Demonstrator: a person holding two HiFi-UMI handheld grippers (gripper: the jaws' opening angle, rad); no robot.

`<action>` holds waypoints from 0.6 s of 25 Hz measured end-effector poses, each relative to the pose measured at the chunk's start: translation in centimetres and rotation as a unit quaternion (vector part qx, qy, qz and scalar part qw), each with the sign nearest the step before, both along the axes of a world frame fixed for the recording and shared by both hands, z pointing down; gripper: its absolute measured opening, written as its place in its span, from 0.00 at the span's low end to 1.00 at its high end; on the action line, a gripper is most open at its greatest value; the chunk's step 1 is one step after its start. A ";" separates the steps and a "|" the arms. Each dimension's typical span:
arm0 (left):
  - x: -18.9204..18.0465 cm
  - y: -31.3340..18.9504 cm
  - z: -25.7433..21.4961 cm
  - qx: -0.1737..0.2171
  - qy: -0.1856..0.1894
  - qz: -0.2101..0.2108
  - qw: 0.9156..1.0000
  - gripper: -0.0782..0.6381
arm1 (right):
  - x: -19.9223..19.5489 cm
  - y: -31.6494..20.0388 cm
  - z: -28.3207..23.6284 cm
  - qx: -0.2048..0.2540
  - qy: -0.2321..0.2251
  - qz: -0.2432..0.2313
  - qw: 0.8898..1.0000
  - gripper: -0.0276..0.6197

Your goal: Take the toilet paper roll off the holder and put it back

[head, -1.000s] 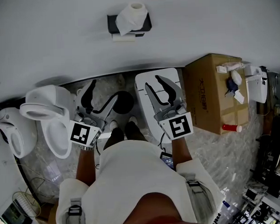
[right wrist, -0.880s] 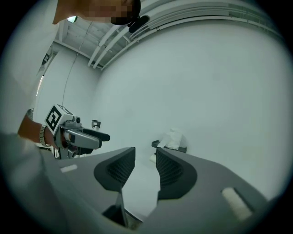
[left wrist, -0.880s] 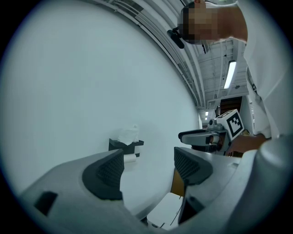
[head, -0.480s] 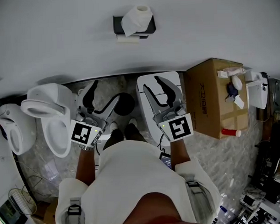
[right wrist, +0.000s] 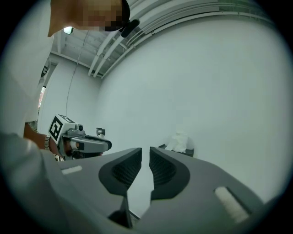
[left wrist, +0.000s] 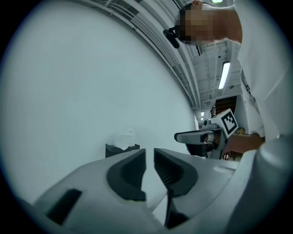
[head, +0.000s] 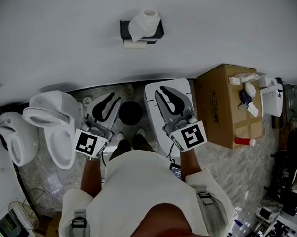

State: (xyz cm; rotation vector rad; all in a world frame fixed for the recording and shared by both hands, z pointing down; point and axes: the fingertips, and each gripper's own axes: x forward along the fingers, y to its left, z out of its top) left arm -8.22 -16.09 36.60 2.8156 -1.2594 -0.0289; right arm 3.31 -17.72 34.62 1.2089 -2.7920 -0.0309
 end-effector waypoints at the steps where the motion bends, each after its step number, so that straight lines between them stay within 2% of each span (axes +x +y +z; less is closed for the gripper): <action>1: 0.2 0.1 -0.2 0.002 0.002 0.003 1.000 0.14 | 0.0 0.0 -0.2 0.002 -0.004 0.000 1.000 0.14; 2: 0.3 0.2 -0.4 0.003 0.004 0.005 1.000 0.11 | 0.0 0.0 -0.4 0.005 -0.008 0.001 1.000 0.12; 7: 0.5 0.3 -0.7 0.004 0.007 0.010 1.000 0.11 | 0.0 0.2 -1.1 0.024 -0.005 0.002 1.000 0.07; 15: 0.3 0.4 -0.5 0.005 0.006 0.015 1.000 0.11 | -0.2 0.1 -1.0 0.028 0.000 0.002 1.000 0.06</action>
